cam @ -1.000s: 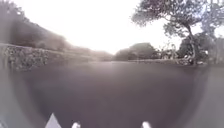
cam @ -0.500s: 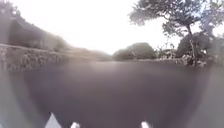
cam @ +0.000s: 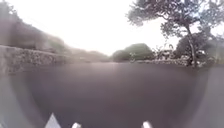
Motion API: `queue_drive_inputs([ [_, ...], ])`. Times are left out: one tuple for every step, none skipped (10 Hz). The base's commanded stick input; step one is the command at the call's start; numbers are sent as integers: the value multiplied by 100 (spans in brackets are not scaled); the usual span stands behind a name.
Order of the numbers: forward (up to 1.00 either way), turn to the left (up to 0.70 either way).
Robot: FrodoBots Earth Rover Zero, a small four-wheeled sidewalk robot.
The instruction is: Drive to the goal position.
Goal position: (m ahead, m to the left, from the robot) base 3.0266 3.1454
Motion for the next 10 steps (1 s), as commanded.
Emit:
queue_drive_inputs([
  [70, 0],
  [70, 0],
  [70, 0],
  [70, 0],
  [70, 0],
  [70, 0],
  [70, 0],
  [70, 0],
  [70, 0],
  [70, 0],
])
